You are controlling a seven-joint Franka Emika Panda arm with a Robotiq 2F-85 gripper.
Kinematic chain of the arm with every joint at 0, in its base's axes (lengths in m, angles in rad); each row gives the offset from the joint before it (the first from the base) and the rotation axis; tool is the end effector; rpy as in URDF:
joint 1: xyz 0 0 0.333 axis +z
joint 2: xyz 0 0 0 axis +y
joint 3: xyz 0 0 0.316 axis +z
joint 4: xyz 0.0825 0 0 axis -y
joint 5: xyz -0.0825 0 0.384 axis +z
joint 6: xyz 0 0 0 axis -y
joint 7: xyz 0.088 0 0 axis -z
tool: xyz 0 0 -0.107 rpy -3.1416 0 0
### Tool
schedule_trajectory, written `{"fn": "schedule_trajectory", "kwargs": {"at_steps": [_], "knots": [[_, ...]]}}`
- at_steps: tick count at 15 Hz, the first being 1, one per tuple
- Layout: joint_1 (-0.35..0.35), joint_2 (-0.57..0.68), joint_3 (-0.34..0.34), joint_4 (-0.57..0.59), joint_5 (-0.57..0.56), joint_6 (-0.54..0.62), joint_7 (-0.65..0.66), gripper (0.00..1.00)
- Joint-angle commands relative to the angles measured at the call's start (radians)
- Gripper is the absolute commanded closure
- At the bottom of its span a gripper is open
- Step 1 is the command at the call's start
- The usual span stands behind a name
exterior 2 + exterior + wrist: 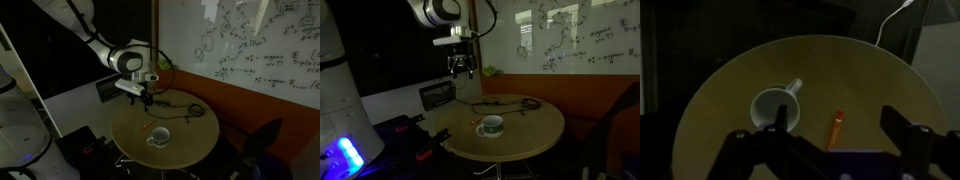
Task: Put the marker in the mug cup
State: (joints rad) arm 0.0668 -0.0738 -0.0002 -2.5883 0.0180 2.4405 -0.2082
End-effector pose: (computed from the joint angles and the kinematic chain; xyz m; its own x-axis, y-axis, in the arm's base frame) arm 0.4300 0.0287 0.2785 0.9636 0.2579 -0.0702 0.2567 -0.9661 -0.0256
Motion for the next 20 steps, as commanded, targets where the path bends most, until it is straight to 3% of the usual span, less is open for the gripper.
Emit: {"fn": "schedule_trajectory", "kwargs": {"at_steps": [1,3,4,12,16,20], "knots": [[0.006,0.154,0.042,0.038,-0.078,0.093,0.105,0.00],[0.018,0.213,0.045,0.064,-0.143,0.068,0.196,0.00],[0.006,0.185,0.054,0.032,-0.095,0.089,0.128,0.00],[0.010,0.226,0.052,0.065,-0.124,0.088,0.166,0.00],[0.027,0.336,0.080,0.130,-0.094,0.131,0.173,0.00],[0.089,0.529,0.073,0.268,-0.135,0.214,0.284,0.00]]}}
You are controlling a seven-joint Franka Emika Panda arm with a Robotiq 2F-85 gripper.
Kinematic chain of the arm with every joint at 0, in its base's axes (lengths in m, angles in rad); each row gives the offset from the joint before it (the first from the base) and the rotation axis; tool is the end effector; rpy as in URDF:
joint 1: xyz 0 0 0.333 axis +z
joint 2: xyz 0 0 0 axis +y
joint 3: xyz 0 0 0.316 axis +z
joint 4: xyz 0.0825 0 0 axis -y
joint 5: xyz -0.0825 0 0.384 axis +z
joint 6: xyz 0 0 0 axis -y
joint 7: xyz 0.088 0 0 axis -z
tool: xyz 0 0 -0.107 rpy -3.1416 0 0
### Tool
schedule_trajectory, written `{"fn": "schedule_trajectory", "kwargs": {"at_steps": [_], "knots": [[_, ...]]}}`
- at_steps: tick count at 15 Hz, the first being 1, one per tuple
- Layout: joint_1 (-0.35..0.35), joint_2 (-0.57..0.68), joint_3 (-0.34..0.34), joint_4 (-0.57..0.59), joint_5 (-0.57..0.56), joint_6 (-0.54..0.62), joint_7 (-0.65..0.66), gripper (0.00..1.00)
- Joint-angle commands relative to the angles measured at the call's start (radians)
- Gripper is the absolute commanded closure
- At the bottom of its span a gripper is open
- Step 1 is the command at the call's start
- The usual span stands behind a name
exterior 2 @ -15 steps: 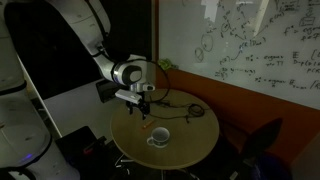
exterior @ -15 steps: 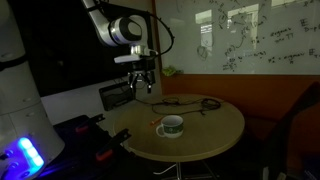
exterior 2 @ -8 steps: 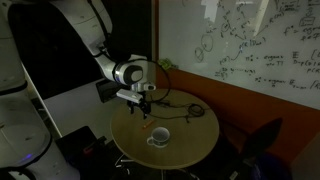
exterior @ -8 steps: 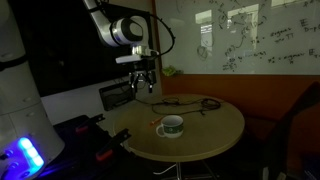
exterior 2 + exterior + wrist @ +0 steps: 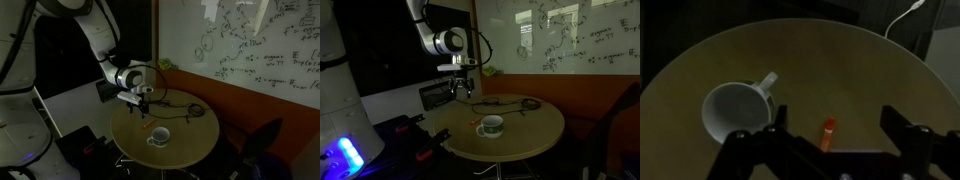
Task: Put the marker in the mug cup
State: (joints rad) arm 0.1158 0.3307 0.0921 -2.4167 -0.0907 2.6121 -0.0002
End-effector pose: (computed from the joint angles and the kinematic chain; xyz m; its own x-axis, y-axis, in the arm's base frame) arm 0.4660 0.1030 0.1651 0.9509 0.2798 -0.1326 0.2829 -0.9591 0.0051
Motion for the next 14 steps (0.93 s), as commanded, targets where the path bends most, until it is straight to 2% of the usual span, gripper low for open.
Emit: {"fn": "schedule_trajectory", "kwargs": {"at_steps": [1,6,14], "knots": [[0.066,0.179,-0.034,0.136,-0.037,0.068,0.113,0.00],[0.145,0.412,-0.087,0.340,-0.019,0.082,0.196,0.00],[0.177,0.658,-0.113,0.627,0.002,0.023,0.224,0.00]]}}
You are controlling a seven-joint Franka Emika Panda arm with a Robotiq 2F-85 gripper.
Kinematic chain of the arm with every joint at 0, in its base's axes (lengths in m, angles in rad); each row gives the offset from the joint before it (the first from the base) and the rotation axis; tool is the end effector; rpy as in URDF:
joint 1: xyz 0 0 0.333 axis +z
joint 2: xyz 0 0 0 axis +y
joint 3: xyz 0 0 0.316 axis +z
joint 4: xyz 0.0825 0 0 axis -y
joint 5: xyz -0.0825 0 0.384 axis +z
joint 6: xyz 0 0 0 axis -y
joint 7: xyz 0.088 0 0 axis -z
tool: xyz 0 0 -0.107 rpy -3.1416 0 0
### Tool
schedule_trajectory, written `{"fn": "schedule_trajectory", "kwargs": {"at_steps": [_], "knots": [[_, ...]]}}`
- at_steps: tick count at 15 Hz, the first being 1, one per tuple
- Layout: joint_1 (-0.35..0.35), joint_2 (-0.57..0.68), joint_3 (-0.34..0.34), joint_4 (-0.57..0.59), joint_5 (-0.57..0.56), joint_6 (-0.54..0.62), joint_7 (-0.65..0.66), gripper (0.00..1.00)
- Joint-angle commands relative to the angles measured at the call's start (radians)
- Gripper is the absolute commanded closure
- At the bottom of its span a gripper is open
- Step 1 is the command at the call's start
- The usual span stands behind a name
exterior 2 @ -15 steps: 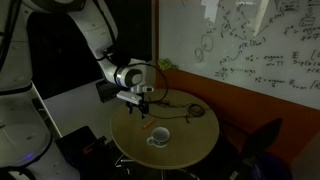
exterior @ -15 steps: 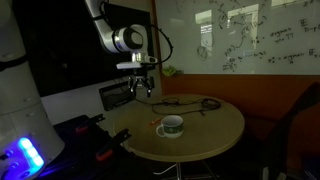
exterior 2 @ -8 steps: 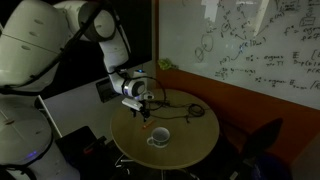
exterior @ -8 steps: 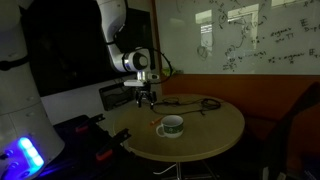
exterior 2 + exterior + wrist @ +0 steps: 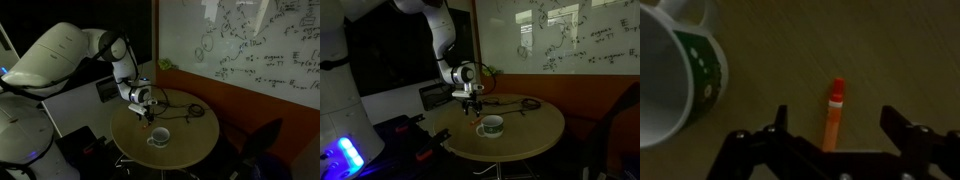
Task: Put the marker in the mug cup
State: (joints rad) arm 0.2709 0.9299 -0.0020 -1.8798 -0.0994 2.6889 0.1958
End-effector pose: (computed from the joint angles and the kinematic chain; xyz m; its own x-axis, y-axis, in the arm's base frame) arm 0.5584 0.1571 0.0028 0.9805 0.1608 -0.1132 0.1680 -0.9841 0.0570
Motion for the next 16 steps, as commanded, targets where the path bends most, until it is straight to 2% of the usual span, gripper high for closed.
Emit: {"fn": "schedule_trajectory", "kwargs": {"at_steps": [1,2,3,4,5,13,14,16], "knots": [[0.023,0.079,-0.018,0.117,0.011,-0.064,0.028,0.06],[0.021,0.099,-0.016,0.142,0.011,-0.072,0.024,0.10],[0.023,0.116,-0.016,0.163,0.010,-0.081,0.024,0.25],[0.029,0.129,-0.021,0.181,0.008,-0.088,0.030,0.35],[0.027,0.143,-0.019,0.201,0.008,-0.096,0.027,0.36],[0.040,0.194,-0.036,0.277,0.005,-0.125,0.040,0.98],[0.039,0.193,-0.036,0.279,0.007,-0.127,0.041,1.00],[0.043,0.173,-0.045,0.261,0.015,-0.120,0.066,0.95]]}}
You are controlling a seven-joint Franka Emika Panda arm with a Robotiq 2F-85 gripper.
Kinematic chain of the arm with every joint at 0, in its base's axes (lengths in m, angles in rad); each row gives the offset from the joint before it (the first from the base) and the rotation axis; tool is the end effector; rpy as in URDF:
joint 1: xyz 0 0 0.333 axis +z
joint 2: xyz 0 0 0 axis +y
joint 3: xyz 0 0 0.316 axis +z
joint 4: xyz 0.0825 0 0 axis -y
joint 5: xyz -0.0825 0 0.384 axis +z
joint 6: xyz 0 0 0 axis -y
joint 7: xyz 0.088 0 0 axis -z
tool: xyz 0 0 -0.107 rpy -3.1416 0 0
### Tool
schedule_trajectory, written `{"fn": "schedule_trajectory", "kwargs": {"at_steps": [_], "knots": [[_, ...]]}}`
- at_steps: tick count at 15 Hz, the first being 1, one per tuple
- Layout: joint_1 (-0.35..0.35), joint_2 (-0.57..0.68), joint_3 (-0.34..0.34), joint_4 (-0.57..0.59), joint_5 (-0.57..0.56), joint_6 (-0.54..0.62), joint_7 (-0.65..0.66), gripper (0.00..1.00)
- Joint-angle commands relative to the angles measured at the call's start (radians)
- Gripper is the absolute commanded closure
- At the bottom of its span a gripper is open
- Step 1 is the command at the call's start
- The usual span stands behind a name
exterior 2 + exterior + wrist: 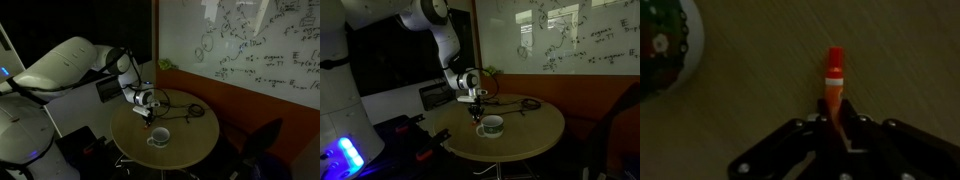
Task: Put the marker in the mug cup
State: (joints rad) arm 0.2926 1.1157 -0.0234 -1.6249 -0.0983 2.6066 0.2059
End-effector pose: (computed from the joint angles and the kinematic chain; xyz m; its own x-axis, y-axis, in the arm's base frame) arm 0.5959 0.1668 -0.0413 0.9802 0.1558 -0.1219 0.1668 -0.9822 0.0860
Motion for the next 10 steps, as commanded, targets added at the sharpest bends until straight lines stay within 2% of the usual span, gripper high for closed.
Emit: {"fn": "schedule_trajectory", "kwargs": {"at_steps": [1,4,10], "knots": [[0.016,-0.032,-0.021,-0.007,0.021,-0.057,0.066,0.95],[-0.019,-0.088,0.000,-0.024,0.048,-0.182,0.063,0.95],[-0.142,-0.149,0.041,0.096,0.102,-0.667,-0.050,0.95]]}}
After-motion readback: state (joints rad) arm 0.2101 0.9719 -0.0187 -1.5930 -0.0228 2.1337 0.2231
